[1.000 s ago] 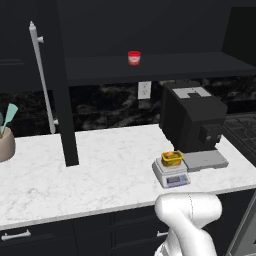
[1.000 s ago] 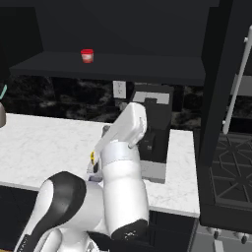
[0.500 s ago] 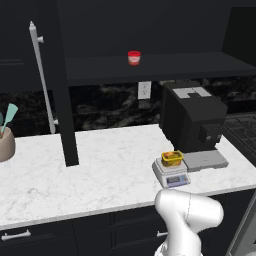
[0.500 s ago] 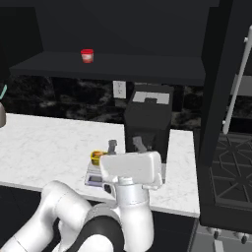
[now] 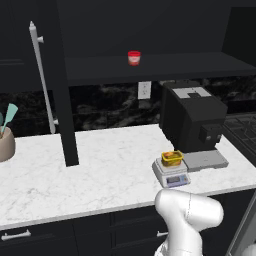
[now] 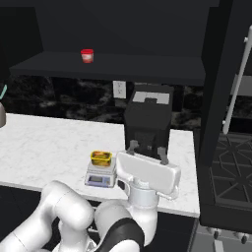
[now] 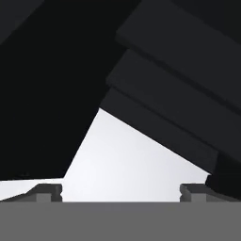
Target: Pick the canned food and place it on the digital scale for weighing, and close the cabinet.
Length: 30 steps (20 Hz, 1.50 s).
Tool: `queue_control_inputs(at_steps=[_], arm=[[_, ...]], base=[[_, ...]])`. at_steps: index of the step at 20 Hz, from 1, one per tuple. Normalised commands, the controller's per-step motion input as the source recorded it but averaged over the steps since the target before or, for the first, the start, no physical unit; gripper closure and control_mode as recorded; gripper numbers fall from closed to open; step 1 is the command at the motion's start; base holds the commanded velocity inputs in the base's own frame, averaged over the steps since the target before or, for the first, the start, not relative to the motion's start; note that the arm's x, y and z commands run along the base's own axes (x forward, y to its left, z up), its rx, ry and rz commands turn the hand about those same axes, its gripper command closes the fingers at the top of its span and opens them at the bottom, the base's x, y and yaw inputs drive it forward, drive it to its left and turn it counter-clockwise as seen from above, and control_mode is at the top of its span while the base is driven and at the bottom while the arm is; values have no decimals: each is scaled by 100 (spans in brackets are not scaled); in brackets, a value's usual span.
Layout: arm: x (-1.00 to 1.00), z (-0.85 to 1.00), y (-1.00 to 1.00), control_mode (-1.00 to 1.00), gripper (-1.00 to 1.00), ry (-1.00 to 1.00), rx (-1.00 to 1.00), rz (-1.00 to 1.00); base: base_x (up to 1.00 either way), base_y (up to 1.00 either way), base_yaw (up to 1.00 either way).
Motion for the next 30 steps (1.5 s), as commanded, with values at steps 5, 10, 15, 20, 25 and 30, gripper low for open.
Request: queue_control_inputs(at_steps=[5, 10, 15, 20, 25, 30], arm=[[1, -25, -100, -100, -100, -1, 21, 5], [17, -36, -91, -100, -100, -4, 13, 6], [10, -32, -79, -100, -100, -8, 10, 8], [20, -15, -71, -100, -100, -4, 10, 6], [30, -1, -29, -100, -100, 0, 6, 1], [0, 31, 4, -100, -100, 0, 0, 0]], base=[[0, 0, 0], [0, 0, 0], [0, 0, 0], [0, 0, 0], [0, 0, 0], [0, 0, 0]])
